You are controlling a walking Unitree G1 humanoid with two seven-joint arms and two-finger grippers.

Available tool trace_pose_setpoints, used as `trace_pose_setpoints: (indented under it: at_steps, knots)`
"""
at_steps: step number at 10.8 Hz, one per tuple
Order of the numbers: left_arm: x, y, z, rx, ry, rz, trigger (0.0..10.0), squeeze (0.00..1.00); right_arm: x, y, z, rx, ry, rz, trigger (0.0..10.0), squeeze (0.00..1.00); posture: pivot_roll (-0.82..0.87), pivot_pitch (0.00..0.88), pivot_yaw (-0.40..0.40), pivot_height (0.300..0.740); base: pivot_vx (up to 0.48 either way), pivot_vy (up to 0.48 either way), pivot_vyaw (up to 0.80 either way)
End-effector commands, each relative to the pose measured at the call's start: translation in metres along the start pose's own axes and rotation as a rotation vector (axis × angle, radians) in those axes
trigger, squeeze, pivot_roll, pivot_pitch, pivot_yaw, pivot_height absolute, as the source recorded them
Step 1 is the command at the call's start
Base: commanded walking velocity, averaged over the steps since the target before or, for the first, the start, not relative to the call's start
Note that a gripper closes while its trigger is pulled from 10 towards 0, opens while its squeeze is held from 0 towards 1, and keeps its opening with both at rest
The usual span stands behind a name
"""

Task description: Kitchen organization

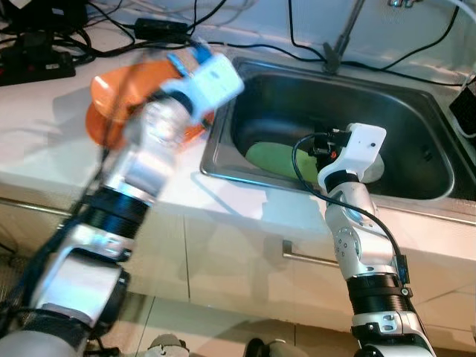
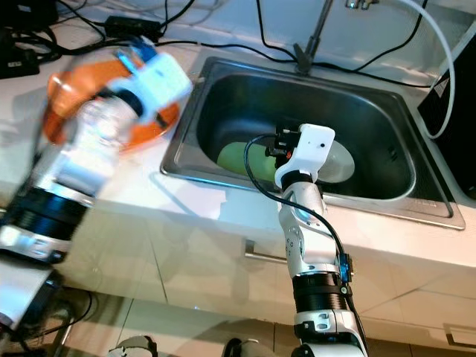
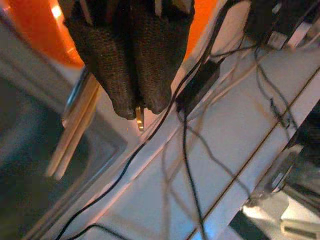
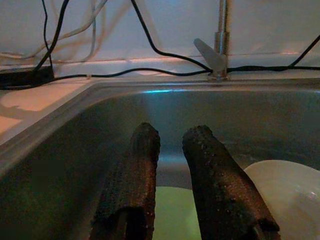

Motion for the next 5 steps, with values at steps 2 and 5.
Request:
trace_pose_setpoints:
  at_steps: [2, 5]
  knots:
    - [0.032, 0.004, 0.010, -0.017, -0.012, 0.074, 10.0, 0.00, -0.006, 0.001, -0.002, 0.000, 0.004, -0.016, 10.0, 0.00, 0.02, 0.084, -0.104, 0.740, 0.000, 0.000, 0.00]
    - [0.047, 0.009, 0.006, 0.009, 0.016, 0.084, 10.0, 0.00, -0.006, 0.000, -0.002, 0.002, 0.006, -0.015, 10.0, 0.00, 0.02, 0.083, -0.106, 0.740, 0.000, 0.000, 0.00]
Point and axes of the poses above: a point about 5 cm out from each wrist's last joint towards the gripper, its own y axis pointing back from the gripper into the wrist, its own z axis along the axis of the wrist's last joint, x = y × z, the point moved 6 cm from there along -y, pointing out of the wrist towards the gripper, and after that the axes turned 3 degrees about -y, right-handed, at the moved point
